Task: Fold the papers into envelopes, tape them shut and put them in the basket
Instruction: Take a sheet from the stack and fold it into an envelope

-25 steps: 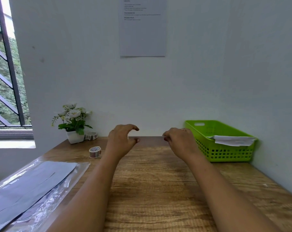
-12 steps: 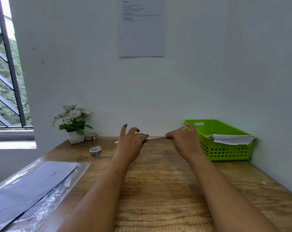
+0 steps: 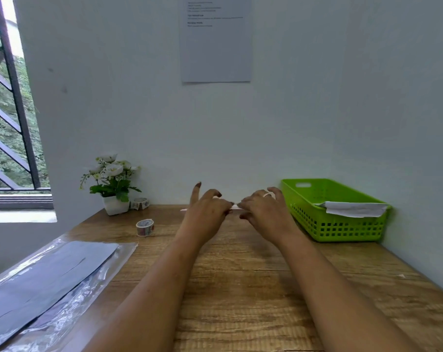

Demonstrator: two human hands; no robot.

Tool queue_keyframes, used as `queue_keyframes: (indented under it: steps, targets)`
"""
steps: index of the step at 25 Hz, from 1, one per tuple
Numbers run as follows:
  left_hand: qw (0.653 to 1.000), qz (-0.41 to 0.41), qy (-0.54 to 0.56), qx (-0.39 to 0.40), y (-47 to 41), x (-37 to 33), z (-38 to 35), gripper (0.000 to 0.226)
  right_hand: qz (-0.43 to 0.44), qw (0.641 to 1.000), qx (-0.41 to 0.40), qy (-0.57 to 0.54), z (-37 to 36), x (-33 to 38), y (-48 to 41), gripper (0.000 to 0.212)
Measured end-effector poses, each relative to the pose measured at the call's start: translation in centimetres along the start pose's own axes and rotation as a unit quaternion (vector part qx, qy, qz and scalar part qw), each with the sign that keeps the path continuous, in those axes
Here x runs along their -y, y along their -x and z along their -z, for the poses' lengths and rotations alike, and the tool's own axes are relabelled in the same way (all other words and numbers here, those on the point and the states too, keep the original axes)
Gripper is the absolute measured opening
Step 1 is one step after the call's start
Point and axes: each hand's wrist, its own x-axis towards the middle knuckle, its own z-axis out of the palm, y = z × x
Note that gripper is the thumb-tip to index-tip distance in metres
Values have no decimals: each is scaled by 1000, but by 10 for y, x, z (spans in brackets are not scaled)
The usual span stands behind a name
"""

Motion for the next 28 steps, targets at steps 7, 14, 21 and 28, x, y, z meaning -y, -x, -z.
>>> queue_keyframes:
  steps: [7,14,21,28]
  targets:
    - [999,-14,-11,-39,5,11,-3,26,-72,996,-51,12,1,-13,6,18]
    - [984,150,23,-93,22,60,-1,27,-143,989,-48,10,-4,-41,8,23]
    - [987,-82,-49,-130,-6,-13,-7,21,-33,992,-116,37,-5,-15,1,11]
    - [992,-2,4,-129,3,12,-12,37,-97,993,-12,-63,7,-47,4,33]
